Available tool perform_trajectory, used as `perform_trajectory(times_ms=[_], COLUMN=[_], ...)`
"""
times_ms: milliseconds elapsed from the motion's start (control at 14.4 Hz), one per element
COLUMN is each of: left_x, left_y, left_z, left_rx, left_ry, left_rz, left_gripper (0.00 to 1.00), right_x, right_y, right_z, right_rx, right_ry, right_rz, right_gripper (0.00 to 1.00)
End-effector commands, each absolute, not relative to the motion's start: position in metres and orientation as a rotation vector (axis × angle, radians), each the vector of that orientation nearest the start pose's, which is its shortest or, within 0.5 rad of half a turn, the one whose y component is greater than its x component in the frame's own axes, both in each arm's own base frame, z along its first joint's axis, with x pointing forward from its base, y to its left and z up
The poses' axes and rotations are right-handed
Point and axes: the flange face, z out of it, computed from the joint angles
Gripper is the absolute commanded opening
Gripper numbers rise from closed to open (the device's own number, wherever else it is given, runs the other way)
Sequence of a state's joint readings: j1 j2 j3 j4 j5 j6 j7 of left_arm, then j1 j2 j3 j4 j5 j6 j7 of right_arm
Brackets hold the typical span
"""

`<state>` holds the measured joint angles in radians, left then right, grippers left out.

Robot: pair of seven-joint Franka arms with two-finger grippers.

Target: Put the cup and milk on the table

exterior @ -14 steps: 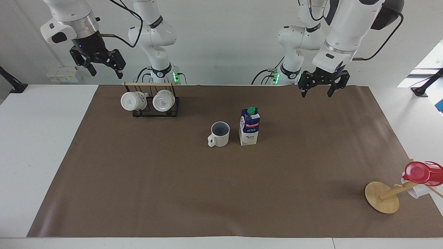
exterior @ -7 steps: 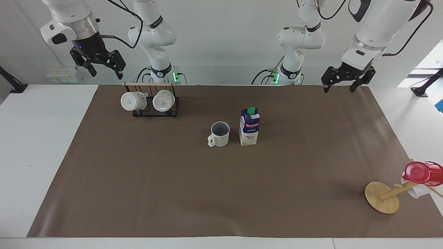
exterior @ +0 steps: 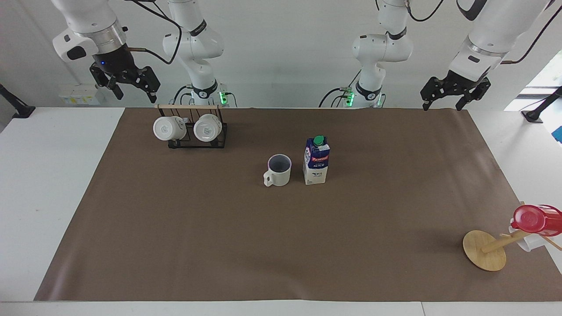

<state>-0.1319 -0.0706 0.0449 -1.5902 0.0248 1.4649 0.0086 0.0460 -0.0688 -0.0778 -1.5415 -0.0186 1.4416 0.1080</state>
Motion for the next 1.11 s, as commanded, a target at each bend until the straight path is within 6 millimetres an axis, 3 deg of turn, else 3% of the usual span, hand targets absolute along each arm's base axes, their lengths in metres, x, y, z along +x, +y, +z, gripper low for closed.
perform_trajectory(times_ms=[0,1045], left_x=[0.518,0.519], left_y=[-0.047,-0.038], left_z=[0.649,0.650], left_rx=[-3.099,-3.104], left_ry=[0.188,0.138], left_rz=[0.074,0.070], left_gripper=[1.00,1.00], right_x=[0.519,0.518], right_y=[-0.021,-0.020], right_z=[0.662,0.658], right_rx=[-3.143,-3.133], right_ry=[0.239,0.241], right_rz=[0.036,0.034], right_gripper=[1.00,1.00])
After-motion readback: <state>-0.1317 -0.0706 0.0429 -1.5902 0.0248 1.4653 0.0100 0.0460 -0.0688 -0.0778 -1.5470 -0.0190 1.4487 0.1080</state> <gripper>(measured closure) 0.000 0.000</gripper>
